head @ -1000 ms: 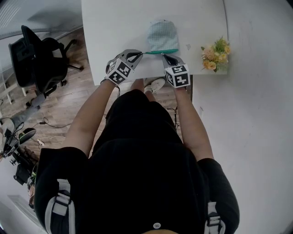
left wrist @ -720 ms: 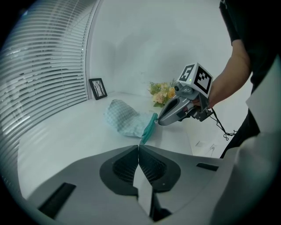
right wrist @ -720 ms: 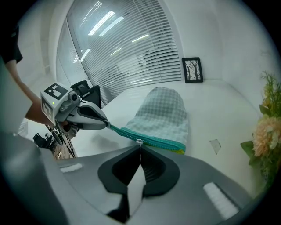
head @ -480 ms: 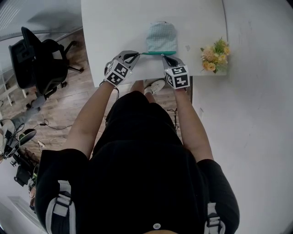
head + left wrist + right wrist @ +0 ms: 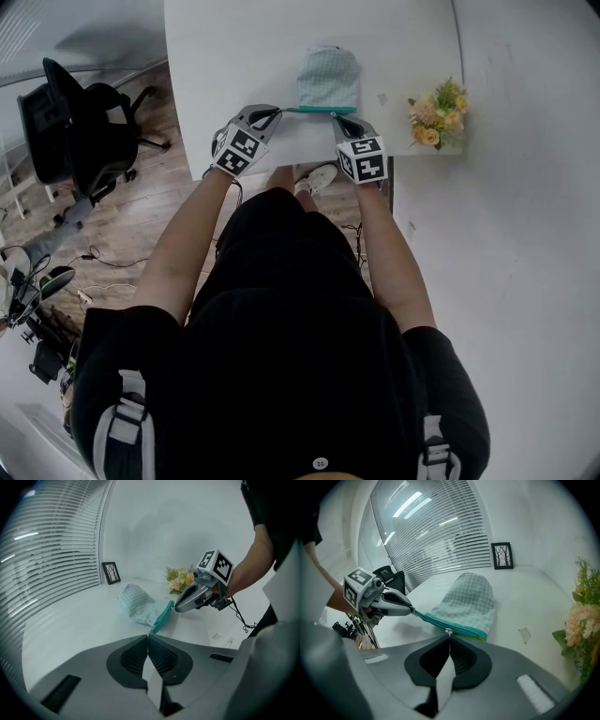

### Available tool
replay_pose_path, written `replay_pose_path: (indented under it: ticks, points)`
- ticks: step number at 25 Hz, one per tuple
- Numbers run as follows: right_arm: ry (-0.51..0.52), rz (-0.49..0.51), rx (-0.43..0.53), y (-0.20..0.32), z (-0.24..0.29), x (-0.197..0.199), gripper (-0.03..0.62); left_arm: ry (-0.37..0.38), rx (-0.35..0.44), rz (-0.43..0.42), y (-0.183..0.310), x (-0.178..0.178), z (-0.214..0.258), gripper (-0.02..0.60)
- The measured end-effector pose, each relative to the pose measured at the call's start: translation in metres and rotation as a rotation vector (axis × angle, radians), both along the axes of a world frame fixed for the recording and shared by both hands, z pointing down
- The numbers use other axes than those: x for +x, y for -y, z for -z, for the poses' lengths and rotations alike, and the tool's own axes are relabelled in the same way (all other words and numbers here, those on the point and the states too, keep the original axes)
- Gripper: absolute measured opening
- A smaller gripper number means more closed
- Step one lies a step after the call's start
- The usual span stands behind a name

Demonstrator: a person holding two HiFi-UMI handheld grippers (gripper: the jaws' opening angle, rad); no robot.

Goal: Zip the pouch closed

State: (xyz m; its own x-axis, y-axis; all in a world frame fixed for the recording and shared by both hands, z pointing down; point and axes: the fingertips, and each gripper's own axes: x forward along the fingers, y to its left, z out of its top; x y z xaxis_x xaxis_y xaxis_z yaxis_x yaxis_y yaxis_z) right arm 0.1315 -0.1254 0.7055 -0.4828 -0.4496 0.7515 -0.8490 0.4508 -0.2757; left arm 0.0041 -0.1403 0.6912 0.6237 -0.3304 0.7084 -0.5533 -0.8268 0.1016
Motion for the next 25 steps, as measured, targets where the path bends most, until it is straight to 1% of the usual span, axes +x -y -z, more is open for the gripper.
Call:
replay_pose_path:
  ticks: [8,12,14,16,20,23,25]
  points:
    - [-0.014,-0.021,0.001,-0.003,-0.004,0.015,0.012,0.021,-0.019,0.074,0.006,-0.012,-0.005,0.011]
    - [-0.017,-0.023,-0.001,-0.004,-0.003,0.018,0.012,0.025,-0.026,0.085,0.005,-0.012,-0.004,0.011]
    - [-0.02,-0.026,0.002,-0.004,-0.003,0.02,0.012,0.024,-0.031,0.104,0.006,-0.014,-0.005,0.011]
    - [-0.023,-0.032,0.005,-0.004,-0.002,0.025,0.012,0.021,-0.039,0.125,0.007,-0.017,-0.006,0.01]
    - [-0.027,-0.032,0.016,-0.002,0.0,0.032,0.015,0.009,-0.052,0.133,0.007,-0.016,-0.006,0.011]
    - [-0.002,-0.035,0.011,-0.002,0.002,0.03,0.015,-0.023,-0.078,0.169,0.008,-0.017,-0.005,0.011]
    - [0.007,-0.018,0.006,-0.005,0.0,0.028,0.018,-0.027,-0.081,0.168,0.006,-0.017,-0.004,0.013]
